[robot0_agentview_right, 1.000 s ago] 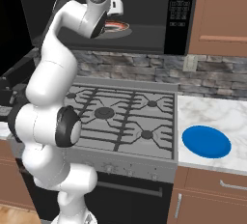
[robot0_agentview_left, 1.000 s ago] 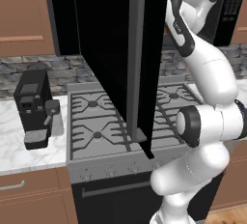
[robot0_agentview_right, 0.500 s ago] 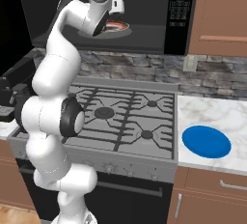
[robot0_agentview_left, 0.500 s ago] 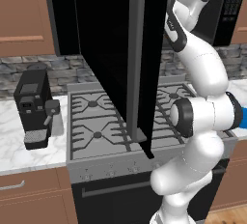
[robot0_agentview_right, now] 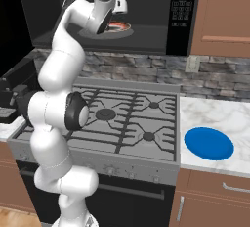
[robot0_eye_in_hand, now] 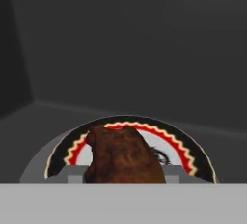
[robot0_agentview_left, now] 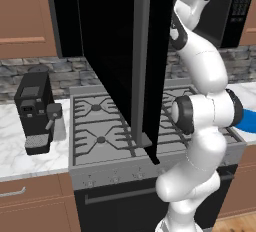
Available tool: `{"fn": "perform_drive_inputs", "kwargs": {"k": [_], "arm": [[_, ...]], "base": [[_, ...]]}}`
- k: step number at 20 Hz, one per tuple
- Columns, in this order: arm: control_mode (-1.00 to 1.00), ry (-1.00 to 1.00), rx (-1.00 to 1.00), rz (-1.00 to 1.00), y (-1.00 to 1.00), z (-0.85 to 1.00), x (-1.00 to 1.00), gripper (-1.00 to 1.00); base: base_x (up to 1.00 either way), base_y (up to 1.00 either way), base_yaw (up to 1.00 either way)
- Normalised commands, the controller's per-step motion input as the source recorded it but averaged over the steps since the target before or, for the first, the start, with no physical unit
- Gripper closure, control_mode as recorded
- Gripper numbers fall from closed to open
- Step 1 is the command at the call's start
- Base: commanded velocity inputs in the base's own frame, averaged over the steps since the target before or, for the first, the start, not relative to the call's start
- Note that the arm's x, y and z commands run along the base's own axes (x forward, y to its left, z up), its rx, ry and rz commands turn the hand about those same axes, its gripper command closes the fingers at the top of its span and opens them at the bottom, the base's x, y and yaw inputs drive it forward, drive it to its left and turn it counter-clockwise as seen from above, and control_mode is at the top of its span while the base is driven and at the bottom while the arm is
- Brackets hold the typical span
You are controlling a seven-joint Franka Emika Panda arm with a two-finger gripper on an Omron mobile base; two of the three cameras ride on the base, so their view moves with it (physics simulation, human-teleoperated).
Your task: Pick the chicken drumstick from the counter and place it in the microwave. Then turn on the microwave.
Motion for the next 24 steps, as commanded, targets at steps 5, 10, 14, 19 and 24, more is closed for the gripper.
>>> {"fn": "perform_drive_inputs", "kwargs": {"k": [5, 10, 14, 19, 24], "arm": [[-1.0, 0.03, 0.0, 0.0, 0.02, -0.02, 0.28, 1.0], [-1.0, 0.0, 0.0, 0.0, 0.03, 0.0, 0.28, 1.0], [-1.0, 0.0, 0.0, 0.0, 0.04, 0.0, 0.27, 1.0], [-1.0, 0.0, 0.0, 0.0, 0.05, -0.01, 0.27, 1.0], [-1.0, 0.0, 0.0, 0.0, 0.07, -0.03, 0.25, 1.0]], "base": [[0.0, 0.0, 0.0], [0.0, 0.0, 0.0], [0.0, 0.0, 0.0], [0.0, 0.0, 0.0], [0.0, 0.0, 0.0]]}}
